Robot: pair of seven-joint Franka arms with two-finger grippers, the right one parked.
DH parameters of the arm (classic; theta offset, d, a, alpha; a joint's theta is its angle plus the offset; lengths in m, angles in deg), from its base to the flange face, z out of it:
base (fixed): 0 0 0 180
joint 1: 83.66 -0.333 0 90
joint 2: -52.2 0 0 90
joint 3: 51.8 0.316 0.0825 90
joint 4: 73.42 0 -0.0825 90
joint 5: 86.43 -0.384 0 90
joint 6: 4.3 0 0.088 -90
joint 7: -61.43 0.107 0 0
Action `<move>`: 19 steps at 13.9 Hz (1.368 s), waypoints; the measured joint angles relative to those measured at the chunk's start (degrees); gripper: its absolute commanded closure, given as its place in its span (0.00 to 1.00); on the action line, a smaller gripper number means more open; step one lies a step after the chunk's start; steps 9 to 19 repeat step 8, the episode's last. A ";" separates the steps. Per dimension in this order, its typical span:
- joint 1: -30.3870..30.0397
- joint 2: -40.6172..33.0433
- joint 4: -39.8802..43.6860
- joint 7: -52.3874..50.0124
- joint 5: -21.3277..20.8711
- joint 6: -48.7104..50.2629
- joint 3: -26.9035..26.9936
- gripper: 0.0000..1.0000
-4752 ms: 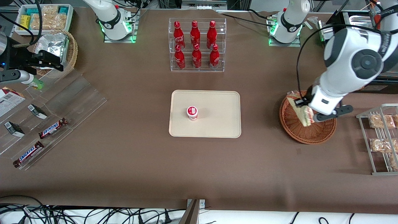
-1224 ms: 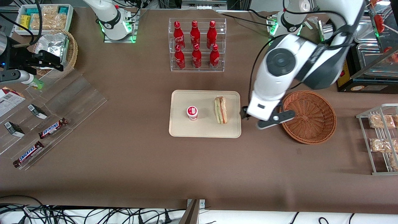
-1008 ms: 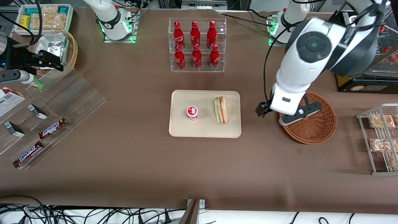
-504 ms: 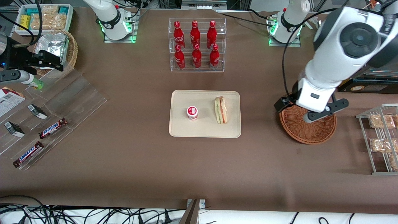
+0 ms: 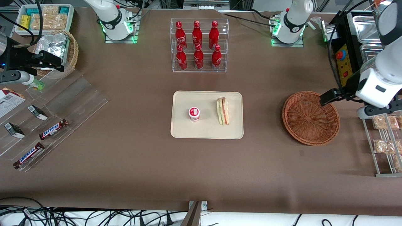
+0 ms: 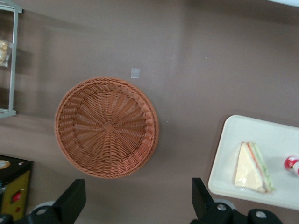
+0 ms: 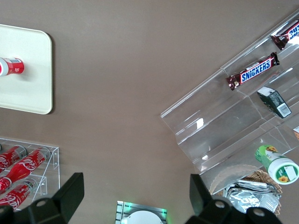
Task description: Place sandwich from basket to tray
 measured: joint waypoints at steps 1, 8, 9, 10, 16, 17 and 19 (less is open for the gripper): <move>0.31 -0.78 -0.11 3.50 0.90 1.06 1.72 0.00; 1.55 -2.41 -0.75 14.78 1.77 4.55 4.54 0.00; 1.55 -2.41 -0.75 14.78 1.77 4.55 4.54 0.00; 1.55 -2.41 -0.75 14.78 1.77 4.55 4.54 0.00; 1.55 -2.41 -0.75 14.78 1.77 4.55 4.54 0.00; 1.55 -2.41 -0.75 14.78 1.77 4.55 4.54 0.00; 1.55 -2.41 -0.75 14.78 1.77 4.55 4.54 0.00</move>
